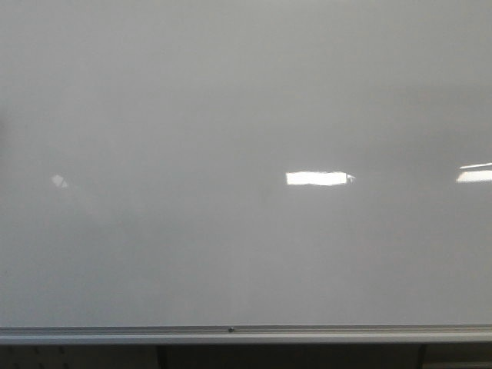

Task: Write number 1 on whiteboard

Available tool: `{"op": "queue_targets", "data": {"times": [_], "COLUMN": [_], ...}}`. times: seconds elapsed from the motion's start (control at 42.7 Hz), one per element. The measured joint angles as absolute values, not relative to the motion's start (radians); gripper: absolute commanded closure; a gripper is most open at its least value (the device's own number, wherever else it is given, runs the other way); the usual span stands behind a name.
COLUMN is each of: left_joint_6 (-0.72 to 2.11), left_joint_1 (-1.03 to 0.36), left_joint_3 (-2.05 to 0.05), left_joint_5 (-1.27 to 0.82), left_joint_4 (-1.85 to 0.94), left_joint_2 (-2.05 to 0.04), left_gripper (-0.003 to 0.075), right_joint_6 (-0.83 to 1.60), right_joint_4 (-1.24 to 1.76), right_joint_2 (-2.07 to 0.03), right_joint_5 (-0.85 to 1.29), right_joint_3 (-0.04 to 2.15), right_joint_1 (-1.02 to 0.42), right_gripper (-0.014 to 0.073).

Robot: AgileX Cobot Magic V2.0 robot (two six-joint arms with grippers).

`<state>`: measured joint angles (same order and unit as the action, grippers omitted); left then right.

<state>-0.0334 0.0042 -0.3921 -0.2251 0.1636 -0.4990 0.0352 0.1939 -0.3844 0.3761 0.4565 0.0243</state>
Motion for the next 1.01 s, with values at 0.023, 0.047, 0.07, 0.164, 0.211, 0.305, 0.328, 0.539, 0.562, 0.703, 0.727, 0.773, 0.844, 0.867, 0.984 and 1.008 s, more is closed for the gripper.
{"op": "queue_targets", "data": {"times": [0.023,0.047,0.07,0.164,0.211,0.305,0.328,0.539,0.562,0.703,0.727,0.773,0.844,0.867,0.984,1.008], "left_joint_6": [-0.033,-0.033,-0.033,-0.033,-0.033,-0.033,-0.033,-0.033,-0.033,-0.033,-0.033,-0.033,-0.033,-0.033,-0.033,-0.033], "left_joint_1": [0.004,0.004,0.004,0.004,0.004,0.004,0.004,0.004,0.004,0.017,0.022,0.035,0.049,0.051,0.055,0.055], "left_joint_3": [-0.396,-0.401,-0.407,-0.446,-0.478,-0.543,-0.558,-0.650,-0.654,-0.676,-0.681,-0.695,-0.715,-0.720,-0.741,-0.745], "left_joint_5": [-0.225,-0.225,-0.228,-0.245,-0.251,-0.263,-0.263,-0.251,-0.244,-0.189,-0.185,-0.172,-0.157,-0.148,-0.108,-0.096], "left_joint_4": [0.171,0.176,0.181,0.205,0.218,0.238,0.240,0.296,0.303,0.323,0.323,0.323,0.319,0.319,0.315,0.312], "left_joint_2": [-0.519,-0.538,-0.560,-0.677,-0.758,-0.908,-0.931,-1.216,-1.240,-1.375,-1.392,-1.428,-1.472,-1.484,-1.537,-1.551], "left_gripper": [0.0080,0.0085,0.0088,0.0104,0.0104,0.0104,0.0104,0.0104,0.0104,0.0104,0.0104,0.0104,0.0104,0.0104,0.0104,0.0104], "right_joint_6": [0.035,0.035,0.035,0.035,0.035,0.035,0.035,0.035,0.035,0.035,0.035,0.035,0.035,0.035,0.035,0.035], "right_joint_4": [0.194,0.194,0.194,0.194,0.194,0.194,0.194,0.194,0.194,0.194,0.194,0.194,0.194,0.194,0.194,0.194], "right_joint_2": [-0.384,-0.384,-0.384,-0.384,-0.384,-0.384,-0.384,-0.384,-0.384,-0.384,-0.384,-0.384,-0.384,-0.384,-0.384,-0.384], "right_joint_5": [0.376,0.376,0.376,0.376,0.376,0.376,0.376,0.376,0.376,0.376,0.376,0.376,0.376,0.376,0.376,0.376], "right_joint_3": [0.456,0.456,0.456,0.456,0.456,0.456,0.456,0.456,0.456,0.456,0.456,0.456,0.456,0.456,0.456,0.456], "right_joint_1": [0.024,0.024,0.024,0.024,0.024,0.024,0.024,0.024,0.024,0.024,0.024,0.024,0.024,0.024,0.024,0.024], "right_gripper": [0.0085,0.0085,0.0085,0.0085,0.0085,0.0085,0.0085,0.0085,0.0085,0.0085,0.0085,0.0085,0.0085,0.0085,0.0085,0.0085]}}
